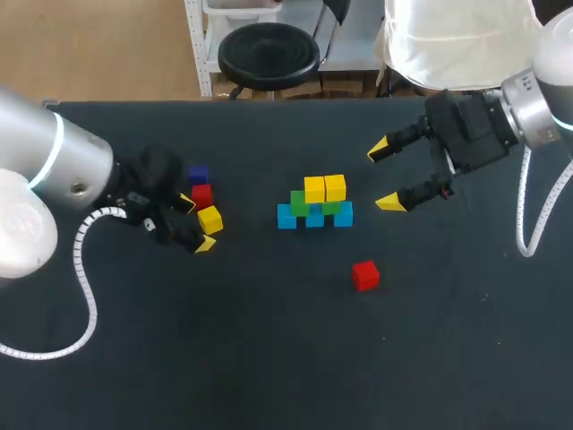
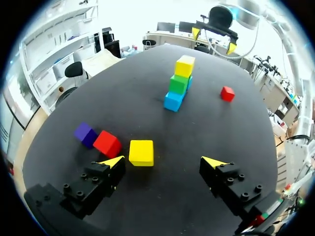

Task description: Place the blue cubes, place green cubes on the blue cubes, place the yellow cubes on the green cubes, then place the red cubes on the yellow cubes, and place purple cube on the red cubes.

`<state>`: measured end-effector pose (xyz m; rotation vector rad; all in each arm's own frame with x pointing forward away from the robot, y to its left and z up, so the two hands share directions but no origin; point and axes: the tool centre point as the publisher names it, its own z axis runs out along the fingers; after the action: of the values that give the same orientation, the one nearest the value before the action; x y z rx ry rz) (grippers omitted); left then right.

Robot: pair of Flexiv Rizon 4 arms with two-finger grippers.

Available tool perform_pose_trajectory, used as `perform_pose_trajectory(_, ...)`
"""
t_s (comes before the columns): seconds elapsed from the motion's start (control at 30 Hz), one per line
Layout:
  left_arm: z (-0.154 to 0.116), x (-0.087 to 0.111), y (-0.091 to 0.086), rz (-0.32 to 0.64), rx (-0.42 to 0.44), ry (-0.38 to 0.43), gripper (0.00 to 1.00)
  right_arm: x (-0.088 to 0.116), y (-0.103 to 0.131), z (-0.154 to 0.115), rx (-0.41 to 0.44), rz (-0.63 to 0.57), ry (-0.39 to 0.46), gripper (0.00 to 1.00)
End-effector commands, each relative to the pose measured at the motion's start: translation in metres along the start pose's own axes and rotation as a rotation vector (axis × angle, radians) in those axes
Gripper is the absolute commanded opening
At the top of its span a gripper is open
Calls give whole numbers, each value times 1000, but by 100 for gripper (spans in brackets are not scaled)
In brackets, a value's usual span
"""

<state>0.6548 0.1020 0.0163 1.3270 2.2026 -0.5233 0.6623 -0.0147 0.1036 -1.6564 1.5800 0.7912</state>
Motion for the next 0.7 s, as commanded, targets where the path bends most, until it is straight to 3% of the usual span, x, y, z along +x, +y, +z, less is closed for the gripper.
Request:
perform_pose_trajectory(0.03, 9, -1, 3, -3, -3, 29, 100, 0, -1, 1, -1, -1, -2, 100)
perform_pose_trajectory(0.7, 25, -4, 9, 7, 36, 27, 100, 0, -1, 1, -1, -1, -2, 100)
